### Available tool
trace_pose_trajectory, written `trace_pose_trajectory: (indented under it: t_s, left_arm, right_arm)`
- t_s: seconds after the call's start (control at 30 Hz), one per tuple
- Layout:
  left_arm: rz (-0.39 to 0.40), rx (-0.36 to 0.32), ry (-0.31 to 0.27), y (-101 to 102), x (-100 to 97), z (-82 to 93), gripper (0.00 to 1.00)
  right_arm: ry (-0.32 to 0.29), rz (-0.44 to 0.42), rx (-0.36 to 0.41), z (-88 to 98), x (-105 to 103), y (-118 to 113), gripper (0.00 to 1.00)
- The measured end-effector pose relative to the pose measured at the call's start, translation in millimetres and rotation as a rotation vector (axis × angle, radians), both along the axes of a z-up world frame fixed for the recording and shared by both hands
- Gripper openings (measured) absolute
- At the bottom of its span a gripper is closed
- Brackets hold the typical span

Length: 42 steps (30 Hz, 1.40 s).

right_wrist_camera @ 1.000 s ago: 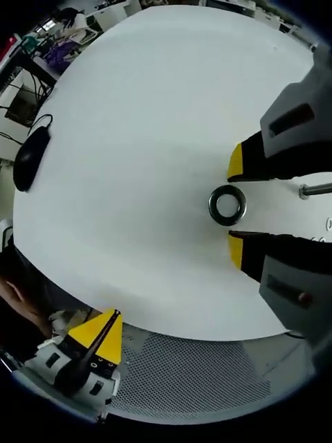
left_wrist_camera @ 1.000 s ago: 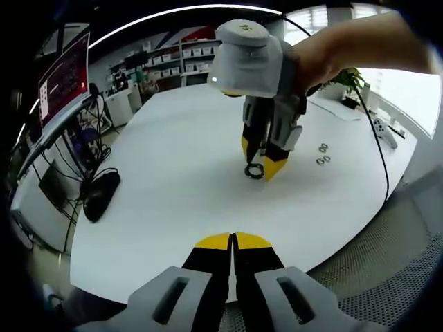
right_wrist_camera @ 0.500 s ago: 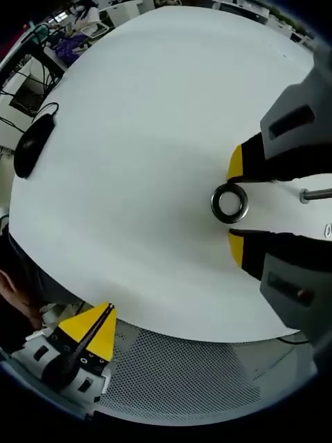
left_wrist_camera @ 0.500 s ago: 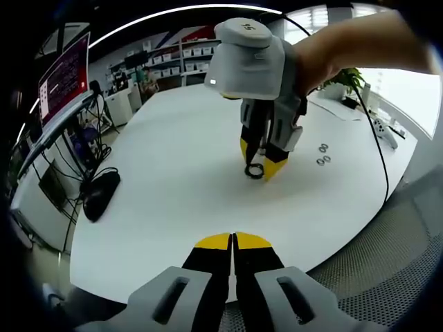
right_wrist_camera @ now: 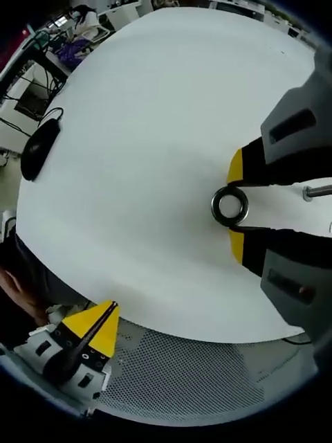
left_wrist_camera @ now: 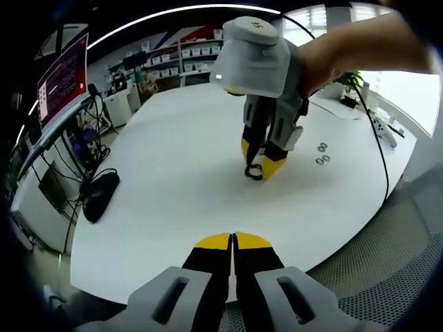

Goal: Place the washer onto the threaded stud by aligning its center hole with the stud, sliding it down to the base, and recovering from edge contact or off-axis alignment until the washer reaches the visible bottom stop.

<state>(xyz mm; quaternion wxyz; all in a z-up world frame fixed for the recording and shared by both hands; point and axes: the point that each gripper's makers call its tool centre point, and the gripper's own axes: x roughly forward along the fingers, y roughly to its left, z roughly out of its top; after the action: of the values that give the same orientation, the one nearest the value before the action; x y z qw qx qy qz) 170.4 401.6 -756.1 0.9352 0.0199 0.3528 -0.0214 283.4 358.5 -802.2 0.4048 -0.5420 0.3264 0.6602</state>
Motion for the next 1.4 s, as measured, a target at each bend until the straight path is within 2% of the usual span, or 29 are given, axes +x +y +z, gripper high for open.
trace_pose_trajectory:
  t_s: [0.13,0.2,0.43,0.77,1.4]
  left_arm:
    - [0.002,0.0,-0.002,0.4,0.0,0.2,0.0]
    - [0.004,-0.001,-0.003,0.7,0.2,0.2,0.0]
    - [0.004,0.0,-0.001,0.7,0.2,-0.2,0.0]
    - [0.0,0.001,0.004,0.0,-0.1,-0.6,0.0]
    - [0.003,-0.004,-0.006,-0.1,0.7,1.3,0.0]
  right_arm:
    - [0.001,-0.005,0.016,4.3,0.8,-1.3,0.23]
    - [0.012,-0.027,0.031,12.6,2.1,0.3,0.23]
    - [0.019,-0.021,0.061,35.4,2.2,2.0,0.23]
    - [-0.009,-0.011,0.067,61.6,14.3,-8.6,0.23]
    - [-0.065,-0.035,0.052,88.9,40.4,-23.9,0.23]
